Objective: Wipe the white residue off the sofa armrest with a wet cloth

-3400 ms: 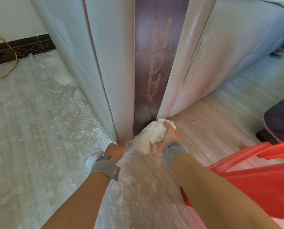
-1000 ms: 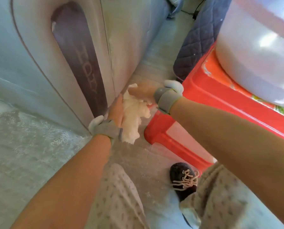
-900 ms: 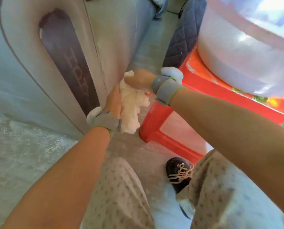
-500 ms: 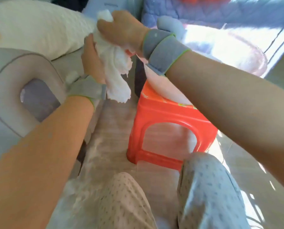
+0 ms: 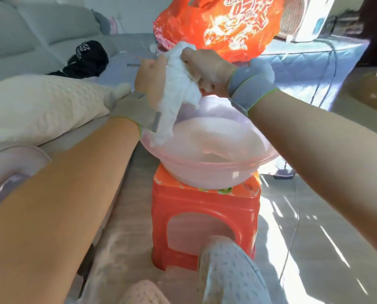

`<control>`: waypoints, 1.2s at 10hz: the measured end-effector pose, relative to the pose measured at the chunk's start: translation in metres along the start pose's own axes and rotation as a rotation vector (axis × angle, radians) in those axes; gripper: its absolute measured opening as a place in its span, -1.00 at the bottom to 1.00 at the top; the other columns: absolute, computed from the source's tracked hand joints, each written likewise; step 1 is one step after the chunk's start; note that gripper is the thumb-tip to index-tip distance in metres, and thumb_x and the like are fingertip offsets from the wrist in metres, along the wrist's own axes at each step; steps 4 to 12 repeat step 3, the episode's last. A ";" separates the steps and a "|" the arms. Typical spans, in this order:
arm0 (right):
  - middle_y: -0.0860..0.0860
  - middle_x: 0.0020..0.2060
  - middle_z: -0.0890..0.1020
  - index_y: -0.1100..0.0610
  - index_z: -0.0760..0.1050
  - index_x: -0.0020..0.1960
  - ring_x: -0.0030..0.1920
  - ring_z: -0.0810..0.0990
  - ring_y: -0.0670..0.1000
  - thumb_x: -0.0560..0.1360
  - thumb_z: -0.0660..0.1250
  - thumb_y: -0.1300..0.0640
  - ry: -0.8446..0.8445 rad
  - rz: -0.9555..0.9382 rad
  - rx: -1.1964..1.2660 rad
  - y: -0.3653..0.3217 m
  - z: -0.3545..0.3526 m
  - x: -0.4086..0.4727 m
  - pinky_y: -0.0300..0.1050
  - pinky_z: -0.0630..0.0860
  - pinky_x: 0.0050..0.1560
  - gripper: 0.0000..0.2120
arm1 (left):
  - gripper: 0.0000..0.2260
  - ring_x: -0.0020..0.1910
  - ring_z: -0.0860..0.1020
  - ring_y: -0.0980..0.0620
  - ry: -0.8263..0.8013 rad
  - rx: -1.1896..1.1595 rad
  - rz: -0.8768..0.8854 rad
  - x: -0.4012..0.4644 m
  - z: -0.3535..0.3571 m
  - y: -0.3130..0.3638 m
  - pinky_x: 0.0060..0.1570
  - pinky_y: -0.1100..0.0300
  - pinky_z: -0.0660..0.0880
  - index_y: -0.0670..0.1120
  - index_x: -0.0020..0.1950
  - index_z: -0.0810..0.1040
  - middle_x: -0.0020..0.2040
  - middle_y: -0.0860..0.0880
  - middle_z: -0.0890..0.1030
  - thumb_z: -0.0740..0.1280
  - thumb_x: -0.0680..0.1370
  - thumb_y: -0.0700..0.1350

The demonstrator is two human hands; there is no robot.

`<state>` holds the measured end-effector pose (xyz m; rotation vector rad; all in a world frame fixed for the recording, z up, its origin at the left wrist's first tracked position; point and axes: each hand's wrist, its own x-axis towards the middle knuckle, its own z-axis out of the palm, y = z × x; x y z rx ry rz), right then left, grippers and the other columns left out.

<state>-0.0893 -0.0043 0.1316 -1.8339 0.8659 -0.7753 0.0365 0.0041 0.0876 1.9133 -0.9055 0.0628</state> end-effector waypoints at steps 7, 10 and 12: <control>0.11 -0.22 0.54 0.22 0.49 0.12 -0.28 0.50 0.07 0.54 0.16 0.16 -0.242 0.219 -0.258 0.083 -0.030 0.018 -0.01 0.52 -0.13 -0.77 | -0.89 -0.05 0.44 -0.05 -0.553 0.307 0.100 -0.024 0.014 -0.030 -0.16 0.21 0.38 -0.04 -0.07 0.45 -0.07 -0.09 0.46 0.19 0.57 -0.03; 0.11 -0.22 0.54 0.22 0.49 0.12 -0.28 0.50 0.07 0.54 0.16 0.16 -0.242 0.219 -0.258 0.083 -0.030 0.018 -0.01 0.52 -0.13 -0.77 | -0.89 -0.05 0.44 -0.05 -0.553 0.307 0.100 -0.024 0.014 -0.030 -0.16 0.21 0.38 -0.04 -0.07 0.45 -0.07 -0.09 0.46 0.19 0.57 -0.03; 0.11 -0.22 0.54 0.22 0.49 0.12 -0.28 0.50 0.07 0.54 0.16 0.16 -0.242 0.219 -0.258 0.083 -0.030 0.018 -0.01 0.52 -0.13 -0.77 | -0.89 -0.05 0.44 -0.05 -0.553 0.307 0.100 -0.024 0.014 -0.030 -0.16 0.21 0.38 -0.04 -0.07 0.45 -0.07 -0.09 0.46 0.19 0.57 -0.03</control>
